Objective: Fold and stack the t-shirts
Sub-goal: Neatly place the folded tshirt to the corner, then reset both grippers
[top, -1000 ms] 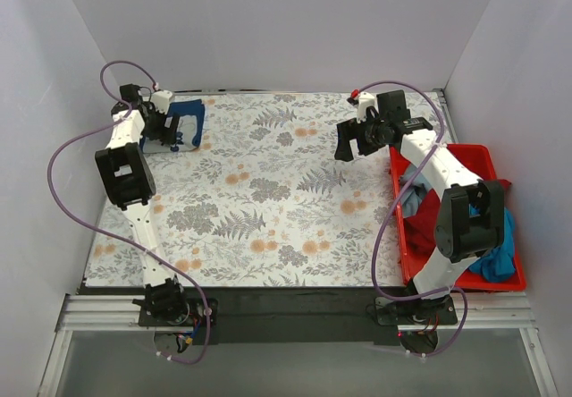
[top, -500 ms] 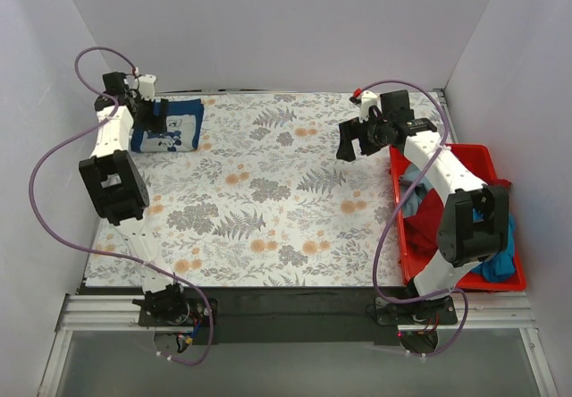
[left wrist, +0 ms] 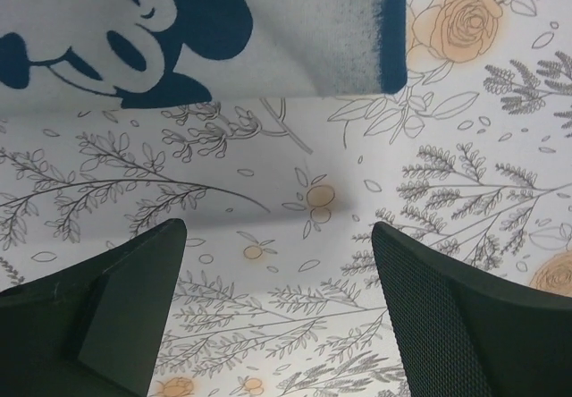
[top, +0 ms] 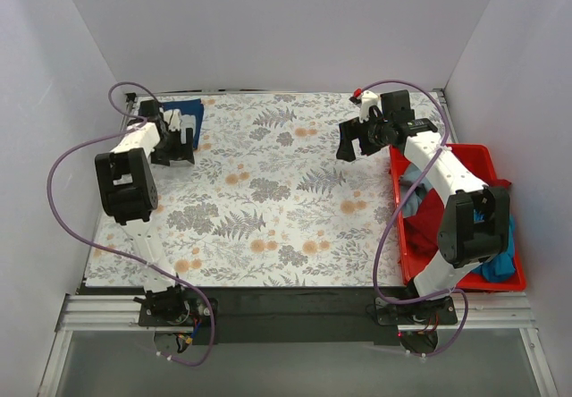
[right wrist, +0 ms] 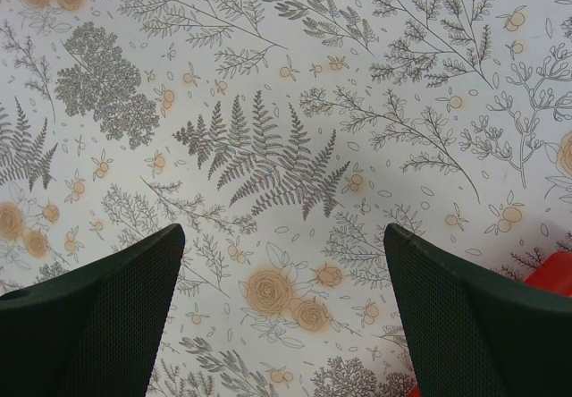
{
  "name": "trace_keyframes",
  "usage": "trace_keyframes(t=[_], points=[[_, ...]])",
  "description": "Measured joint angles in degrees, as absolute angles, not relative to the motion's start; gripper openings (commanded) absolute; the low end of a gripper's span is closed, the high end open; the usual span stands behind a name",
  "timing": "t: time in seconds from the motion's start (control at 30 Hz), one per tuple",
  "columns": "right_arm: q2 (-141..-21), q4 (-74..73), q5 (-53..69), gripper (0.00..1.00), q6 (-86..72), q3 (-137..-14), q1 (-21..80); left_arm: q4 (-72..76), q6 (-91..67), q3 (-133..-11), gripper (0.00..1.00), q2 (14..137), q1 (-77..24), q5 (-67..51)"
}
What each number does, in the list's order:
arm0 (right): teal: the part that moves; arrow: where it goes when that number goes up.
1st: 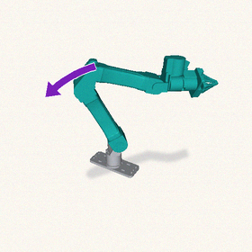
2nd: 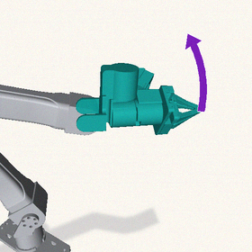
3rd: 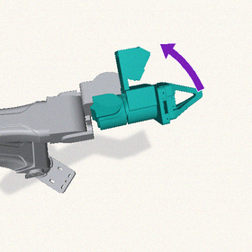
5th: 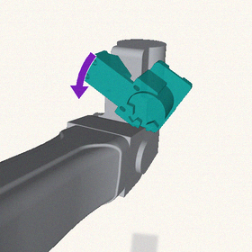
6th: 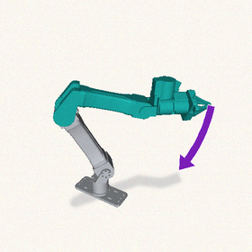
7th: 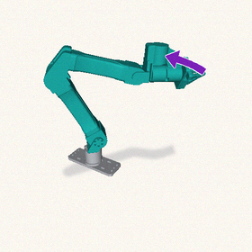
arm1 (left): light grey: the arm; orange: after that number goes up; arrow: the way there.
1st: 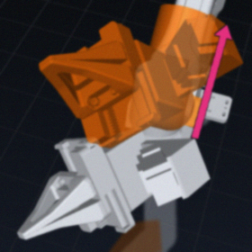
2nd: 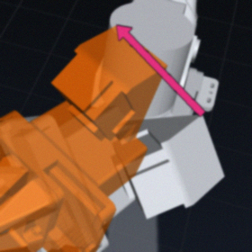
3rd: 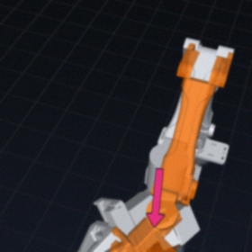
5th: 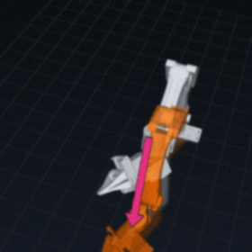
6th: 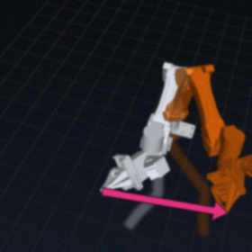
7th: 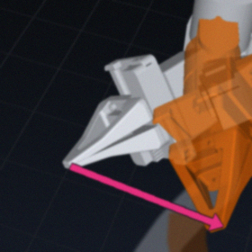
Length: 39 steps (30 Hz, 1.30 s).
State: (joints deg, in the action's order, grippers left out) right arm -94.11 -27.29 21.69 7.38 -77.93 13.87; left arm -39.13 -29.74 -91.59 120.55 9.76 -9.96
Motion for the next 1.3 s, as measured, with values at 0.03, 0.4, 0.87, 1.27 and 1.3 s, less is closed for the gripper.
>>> trace_keyframes(t=[0.03, 0.4, 0.87, 1.27, 1.3], points=[[-94.1, -27.3, 21.7, 0.98, 7.4, -77.9, 13.9, -38.6, -30.4, -91.5, 0.84, 120.8, 9.3, -9.2], [-94.1, -27.3, 21.8, 0.98, 7.5, -77.9, 13.8, -33.8, -34.8, -102.8, 0.84, 130.2, 7.5, -1.7], [-94.9, -27.3, 22.3, 0.98, 7.5, -77.9, 13.5, -31.7, -34.1, -110.3, 0.91, 135.4, 7.7, -3.0], [-93.8, -29.7, 23.7, 0.98, 8.3, -83.4, 11.3, -39.9, -34.8, -106.3, 0.92, 117.9, 6.8, -18.6], [-93.2, -30.0, 23.8, 0.98, 8.5, -83.4, 11.2, -40.2, -34.8, -106.2, 0.92, 115.4, 6.3, -19.3]])
